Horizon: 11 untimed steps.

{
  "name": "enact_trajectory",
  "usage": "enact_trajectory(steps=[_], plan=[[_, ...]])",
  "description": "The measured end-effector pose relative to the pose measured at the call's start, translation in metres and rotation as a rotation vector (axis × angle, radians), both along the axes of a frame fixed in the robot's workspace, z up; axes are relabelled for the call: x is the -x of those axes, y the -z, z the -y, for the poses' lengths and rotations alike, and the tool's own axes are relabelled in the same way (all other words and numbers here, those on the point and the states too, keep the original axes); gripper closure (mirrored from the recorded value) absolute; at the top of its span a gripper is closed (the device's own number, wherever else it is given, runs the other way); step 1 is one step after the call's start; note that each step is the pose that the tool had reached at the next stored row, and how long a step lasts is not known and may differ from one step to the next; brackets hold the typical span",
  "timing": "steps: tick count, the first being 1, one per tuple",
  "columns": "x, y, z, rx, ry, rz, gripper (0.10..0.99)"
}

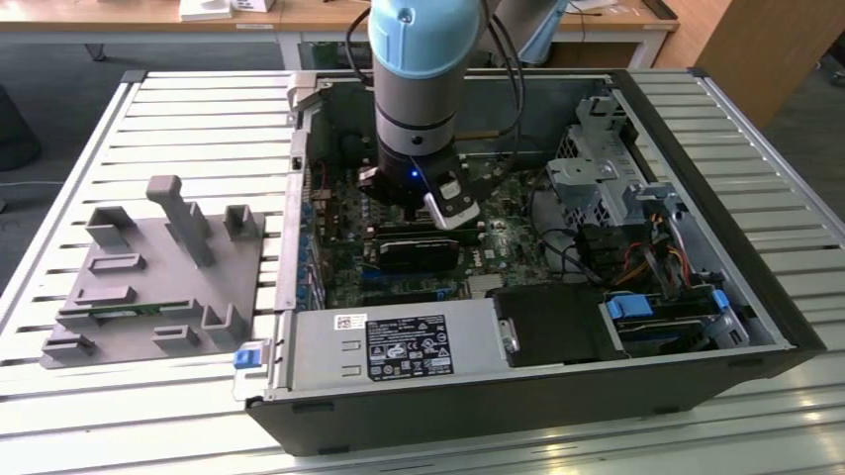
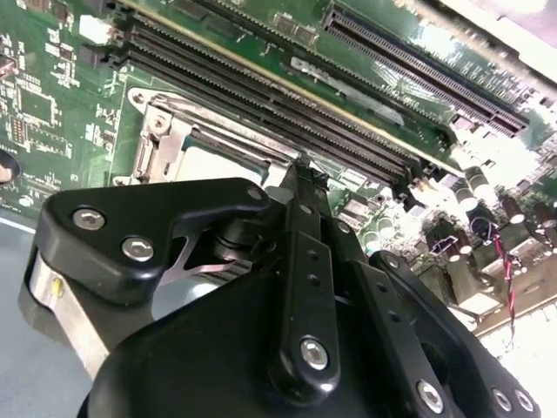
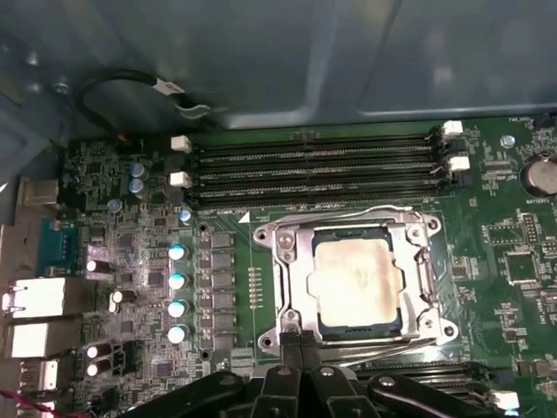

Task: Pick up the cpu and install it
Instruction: 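Install the second cpu locking lever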

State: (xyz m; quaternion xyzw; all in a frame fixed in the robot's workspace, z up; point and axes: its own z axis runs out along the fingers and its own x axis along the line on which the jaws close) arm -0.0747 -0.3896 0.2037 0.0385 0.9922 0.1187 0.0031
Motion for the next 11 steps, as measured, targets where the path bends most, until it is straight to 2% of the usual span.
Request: enact_trajectory(steps=[6, 11], plan=[[0.0006, -0.0002, 0.0013, -0.005, 0.000, -0.0001, 0.980], [0.0006, -0.0071, 0.0012, -0.005, 0.000, -0.0001, 0.980]])
